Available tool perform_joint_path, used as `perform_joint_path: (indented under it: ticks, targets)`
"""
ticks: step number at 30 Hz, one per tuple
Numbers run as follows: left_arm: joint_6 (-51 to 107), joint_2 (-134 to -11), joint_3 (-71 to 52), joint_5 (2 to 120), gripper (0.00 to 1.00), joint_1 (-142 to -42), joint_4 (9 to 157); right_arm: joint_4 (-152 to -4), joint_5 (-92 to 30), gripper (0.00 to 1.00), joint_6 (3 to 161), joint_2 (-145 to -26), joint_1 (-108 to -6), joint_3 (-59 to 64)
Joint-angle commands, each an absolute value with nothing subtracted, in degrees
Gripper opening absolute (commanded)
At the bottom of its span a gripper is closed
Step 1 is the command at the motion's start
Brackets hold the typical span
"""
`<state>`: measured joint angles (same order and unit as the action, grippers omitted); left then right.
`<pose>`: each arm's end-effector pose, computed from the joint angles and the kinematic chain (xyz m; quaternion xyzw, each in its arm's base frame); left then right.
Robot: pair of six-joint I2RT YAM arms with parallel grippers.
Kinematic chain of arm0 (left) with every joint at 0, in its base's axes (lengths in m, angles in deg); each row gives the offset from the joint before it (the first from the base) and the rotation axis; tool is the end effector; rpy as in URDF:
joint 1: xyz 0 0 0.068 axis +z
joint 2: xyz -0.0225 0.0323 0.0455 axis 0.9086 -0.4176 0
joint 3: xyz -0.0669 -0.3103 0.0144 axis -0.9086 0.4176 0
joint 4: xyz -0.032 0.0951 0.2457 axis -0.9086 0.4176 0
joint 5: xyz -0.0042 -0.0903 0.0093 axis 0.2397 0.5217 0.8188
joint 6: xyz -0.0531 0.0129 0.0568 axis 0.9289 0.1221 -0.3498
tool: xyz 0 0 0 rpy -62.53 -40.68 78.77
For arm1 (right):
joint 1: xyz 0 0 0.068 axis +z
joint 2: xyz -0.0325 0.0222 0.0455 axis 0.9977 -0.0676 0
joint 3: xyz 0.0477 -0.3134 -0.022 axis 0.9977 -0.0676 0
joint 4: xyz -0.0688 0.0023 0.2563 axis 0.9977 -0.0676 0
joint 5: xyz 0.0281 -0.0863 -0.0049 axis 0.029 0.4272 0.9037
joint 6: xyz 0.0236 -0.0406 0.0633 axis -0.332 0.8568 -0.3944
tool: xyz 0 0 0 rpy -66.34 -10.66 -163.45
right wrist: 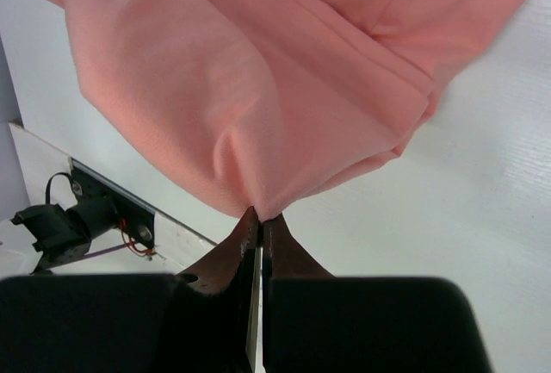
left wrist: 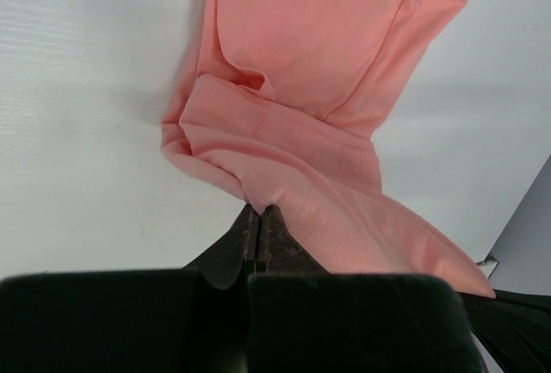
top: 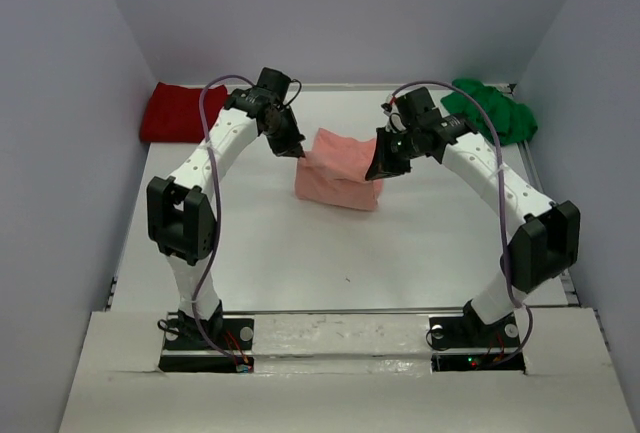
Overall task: Fold and stack the t-shirts
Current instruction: Fold the long partially folded tshirt into a neat square
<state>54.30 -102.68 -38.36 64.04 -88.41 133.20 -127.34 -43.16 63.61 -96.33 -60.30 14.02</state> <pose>0.3998 -0.1851 0.3420 -0.0857 0.9389 -0.2435 0.2276 0.3180 0.1800 0.3475 -0.0578 0.9386 0.2789 0.1949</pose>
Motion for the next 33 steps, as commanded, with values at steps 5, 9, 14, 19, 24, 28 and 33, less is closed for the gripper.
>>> perform_joint_path:
  ticks: [5,9,14,19,24,28,33]
  targets:
    - [49.6,-109.9,-48.7,65.3,0.00,-86.0,134.3,-124.4,-41.1,0.00,66.4,-103.1,-63.2,21.5]
    - [48.7,-113.1,-52.7,65.7,0.00,-85.3,135.1,-123.8,-40.2,0.00,67.2,-106.6,-64.8,24.6]
    - [47.8,-117.1,-58.8,66.2,0.00,-83.6,134.5,-123.5,-39.3,0.00,68.0,-110.2,-65.9,29.0]
    - [46.6,-121.9,-65.8,67.5,0.00,-82.4,134.4,-123.6,-39.1,0.00,68.0,-112.9,-67.0,32.5]
    - [45.0,-123.9,-66.0,70.8,0.00,-82.0,130.9,-123.6,-38.6,0.00,67.7,-114.7,-67.0,34.0]
    - [44.2,-125.4,-64.5,74.3,0.00,-82.0,125.0,-123.4,-35.8,0.00,67.2,-114.9,-67.6,33.2]
    - [43.0,-128.2,-67.2,78.1,0.00,-82.1,121.4,-121.4,-30.7,0.00,66.4,-113.5,-67.6,29.7]
